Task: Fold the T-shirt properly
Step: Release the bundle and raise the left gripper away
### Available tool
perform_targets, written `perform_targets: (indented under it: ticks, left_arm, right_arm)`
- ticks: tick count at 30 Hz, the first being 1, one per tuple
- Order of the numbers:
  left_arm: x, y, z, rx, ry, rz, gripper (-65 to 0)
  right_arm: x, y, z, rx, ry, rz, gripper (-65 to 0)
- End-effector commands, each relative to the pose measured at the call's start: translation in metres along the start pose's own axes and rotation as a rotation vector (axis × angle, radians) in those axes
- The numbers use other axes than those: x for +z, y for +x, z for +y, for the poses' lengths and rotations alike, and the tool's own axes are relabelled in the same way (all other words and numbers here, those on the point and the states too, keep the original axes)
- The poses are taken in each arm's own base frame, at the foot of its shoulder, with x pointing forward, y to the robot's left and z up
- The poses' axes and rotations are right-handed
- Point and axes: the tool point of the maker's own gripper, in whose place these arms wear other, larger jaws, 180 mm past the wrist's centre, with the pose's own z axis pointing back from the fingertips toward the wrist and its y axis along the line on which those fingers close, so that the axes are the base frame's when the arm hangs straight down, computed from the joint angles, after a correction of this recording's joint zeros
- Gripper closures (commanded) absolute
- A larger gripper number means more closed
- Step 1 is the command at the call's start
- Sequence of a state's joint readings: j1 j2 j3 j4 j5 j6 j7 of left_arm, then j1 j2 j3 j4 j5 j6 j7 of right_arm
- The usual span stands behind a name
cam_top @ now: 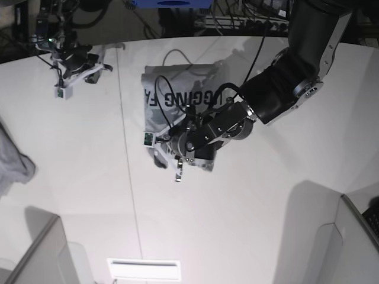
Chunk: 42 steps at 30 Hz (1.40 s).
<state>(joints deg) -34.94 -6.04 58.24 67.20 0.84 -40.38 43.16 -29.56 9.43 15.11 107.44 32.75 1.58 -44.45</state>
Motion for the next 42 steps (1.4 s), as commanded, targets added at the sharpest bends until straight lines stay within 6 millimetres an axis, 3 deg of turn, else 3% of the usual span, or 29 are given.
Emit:
perform_targets:
  ticks: [1, 3, 7, 11, 19, 26, 31, 33, 36, 37, 41, 42]
  left_arm:
    - [0.007, 0.000, 0.016, -0.012, 0.040, 0.015, -7.6]
    - [0.007, 0.000, 0.018, -0.008, 0.044, 0.014, -19.9]
    - [0.008, 0.002, 0.019, -0.008, 0.045, 0.009, -38.5]
    - [0.012, 0.002, 0.028, -0.009, 0.063, 0.006, -47.9]
    - [0.034, 0.022, 0.054, -0.055, 0.139, -0.040, -49.2]
    - [0.053, 0.028, 0.079, 0.013, 0.202, -0.095, -49.0]
    - [0.096, 0.046, 0.107, 0.046, 0.323, -0.205, -48.5]
    - [0.109, 0.034, 0.115, 0.105, 0.364, -0.200, -48.5]
    - [0.132, 0.001, 0.125, 0.239, 0.459, -0.170, -42.6]
    - [0.139, -0.009, 0.124, 0.272, 0.494, -0.167, -37.2]
    - [0.157, -0.051, 0.108, 0.383, 0.597, -0.111, -3.8]
    - [0.161, -0.057, 0.105, 0.399, 0.613, -0.104, 0.0]
  right_arm:
    - [0.003, 0.008, 0.000, 0.011, 0.005, -0.029, 0.0]
    - [0.003, 0.008, 0.000, 0.011, 0.005, -0.029, 0.0]
    - [0.003, 0.008, 0.000, 0.011, 0.005, -0.029, 0.0]
    - [0.003, 0.007, 0.001, 0.012, 0.007, -0.027, 0.0]
    - [0.002, 0.008, 0.003, 0.016, 0.013, -0.028, 0.0]
    - [0.002, 0.008, 0.003, 0.016, 0.013, -0.028, 0.0]
    - [0.002, 0.009, 0.002, 0.015, 0.008, -0.031, 0.0]
    - [0.002, 0.010, 0.002, 0.019, 0.008, -0.033, 0.0]
    - [0.003, 0.019, 0.003, 0.025, 0.012, -0.090, 0.0]
    - [0.004, 0.024, 0.002, 0.024, 0.011, -0.121, 0.0]
    - [0.009, 0.035, 0.006, 0.051, 0.038, -0.216, 0.0]
    - [0.010, 0.038, 0.011, 0.075, 0.063, -0.237, 0.0]
